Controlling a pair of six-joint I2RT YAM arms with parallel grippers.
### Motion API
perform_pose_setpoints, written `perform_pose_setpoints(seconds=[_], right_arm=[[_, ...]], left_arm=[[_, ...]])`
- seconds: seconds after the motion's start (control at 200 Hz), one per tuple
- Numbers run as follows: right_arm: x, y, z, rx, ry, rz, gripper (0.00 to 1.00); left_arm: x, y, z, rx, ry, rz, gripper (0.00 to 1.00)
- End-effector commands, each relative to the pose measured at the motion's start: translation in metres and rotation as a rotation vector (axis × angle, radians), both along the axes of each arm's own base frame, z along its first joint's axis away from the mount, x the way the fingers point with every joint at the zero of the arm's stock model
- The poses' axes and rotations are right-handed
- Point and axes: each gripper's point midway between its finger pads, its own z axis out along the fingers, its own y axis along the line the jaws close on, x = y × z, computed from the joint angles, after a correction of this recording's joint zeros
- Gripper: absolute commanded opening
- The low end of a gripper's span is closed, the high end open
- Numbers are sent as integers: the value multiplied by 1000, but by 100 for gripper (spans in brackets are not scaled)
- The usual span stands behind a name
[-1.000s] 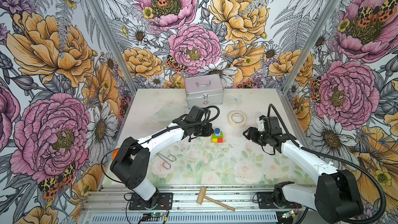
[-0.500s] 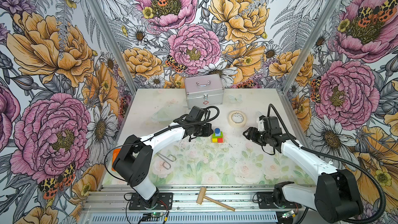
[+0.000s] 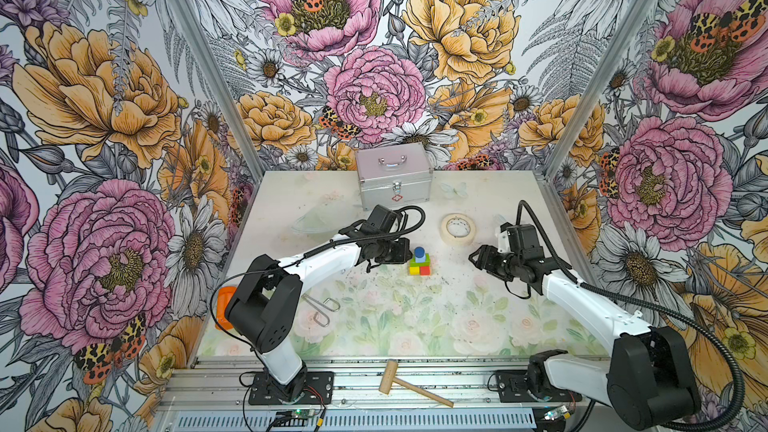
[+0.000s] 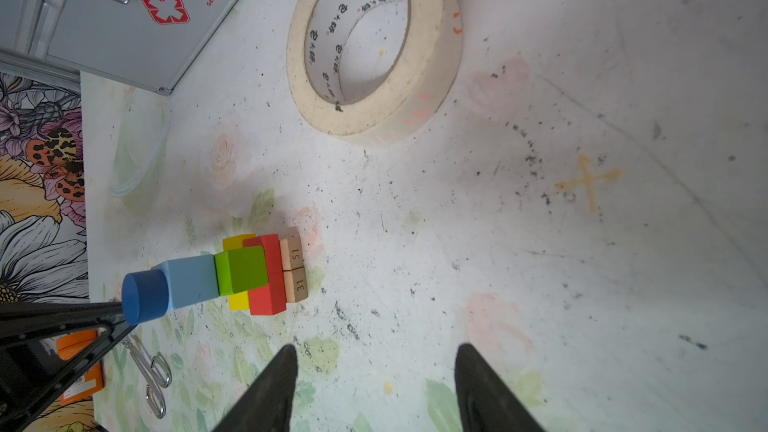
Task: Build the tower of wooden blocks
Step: 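Open the left gripper and release the cylinder on top of the stack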
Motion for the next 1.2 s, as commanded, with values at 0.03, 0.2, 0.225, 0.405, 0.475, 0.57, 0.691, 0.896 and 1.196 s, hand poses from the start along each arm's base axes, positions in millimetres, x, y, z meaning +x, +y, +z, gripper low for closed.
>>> perform_pose_setpoints(seconds=[0.03, 0.2, 0.225, 0.405, 0.475, 0.57, 0.691, 0.896, 1.196], right_arm=[[8, -1, 7, 6, -33, -12, 62], [8, -1, 7, 5, -32, -12, 62], [8, -1, 7, 5, -33, -12, 62], [7, -1, 7, 6, -34, -12, 62], [7, -1, 7, 5, -33, -12, 62], [7, -1, 7, 6, -32, -12, 62], [7, -1, 7, 5, -33, -12, 62], [7, -1, 8, 6, -35, -12, 62], [7, -1, 8, 6, -35, -12, 62]], left_arm=[[5, -6, 10, -32, -6, -6, 11], [6, -9, 10, -34, -5, -9, 11], [6, -9, 10, -34, -6, -11, 12], [7, -13, 11, -38, -5, -17, 12], [7, -13, 10, -39, -4, -18, 12], [6, -14, 9, -40, -1, -21, 12], [7, -14, 9, -41, 0, -21, 12], [7, -15, 8, -40, 4, -23, 12], [7, -15, 8, -38, 5, -22, 12]])
